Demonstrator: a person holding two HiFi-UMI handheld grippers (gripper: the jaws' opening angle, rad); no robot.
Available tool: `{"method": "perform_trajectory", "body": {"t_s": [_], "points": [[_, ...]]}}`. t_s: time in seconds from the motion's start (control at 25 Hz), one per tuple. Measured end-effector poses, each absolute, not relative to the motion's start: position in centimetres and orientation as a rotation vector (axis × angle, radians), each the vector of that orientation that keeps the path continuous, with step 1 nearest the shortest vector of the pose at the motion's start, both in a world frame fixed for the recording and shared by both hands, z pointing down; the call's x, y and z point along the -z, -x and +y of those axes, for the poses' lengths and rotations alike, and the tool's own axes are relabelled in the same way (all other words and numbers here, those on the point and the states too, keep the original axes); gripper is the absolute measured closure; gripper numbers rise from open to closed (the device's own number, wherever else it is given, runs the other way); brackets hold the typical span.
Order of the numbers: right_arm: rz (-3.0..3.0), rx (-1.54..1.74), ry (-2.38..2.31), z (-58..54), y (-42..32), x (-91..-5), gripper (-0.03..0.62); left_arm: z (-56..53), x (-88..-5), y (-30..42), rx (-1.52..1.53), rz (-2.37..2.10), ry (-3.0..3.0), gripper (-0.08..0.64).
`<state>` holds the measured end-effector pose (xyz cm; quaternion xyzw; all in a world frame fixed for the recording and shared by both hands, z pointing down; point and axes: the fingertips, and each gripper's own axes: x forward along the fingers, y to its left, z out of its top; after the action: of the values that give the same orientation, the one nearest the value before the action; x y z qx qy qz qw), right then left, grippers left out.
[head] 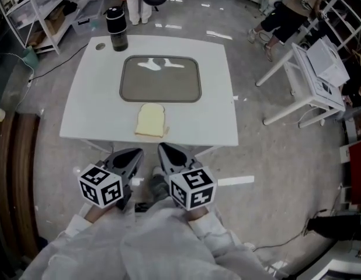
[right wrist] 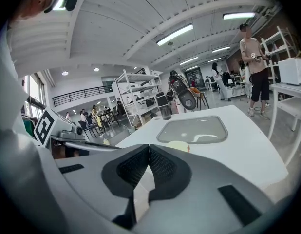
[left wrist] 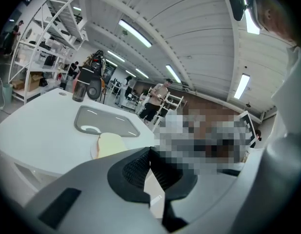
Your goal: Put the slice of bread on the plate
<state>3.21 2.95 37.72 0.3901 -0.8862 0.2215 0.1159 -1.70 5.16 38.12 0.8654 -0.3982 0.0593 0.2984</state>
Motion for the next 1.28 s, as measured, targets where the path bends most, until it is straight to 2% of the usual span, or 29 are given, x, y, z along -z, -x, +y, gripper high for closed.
{"method": "perform_trajectory", "body": {"t_s": [0.52,1.28], "points": [[-2.604,-0.649,-0.969,-5.4,-4.4,-39.6,0.580,-4.5,-38.4,0.3,-0.089,-1.209,-2.248,0.551],[-2.560,-0.806,-0.975,-6.3,-4.0,-41.9,0.580,-5.3,-40.2,2.6,-0.132,-1.194,-2.154,0.551]]}}
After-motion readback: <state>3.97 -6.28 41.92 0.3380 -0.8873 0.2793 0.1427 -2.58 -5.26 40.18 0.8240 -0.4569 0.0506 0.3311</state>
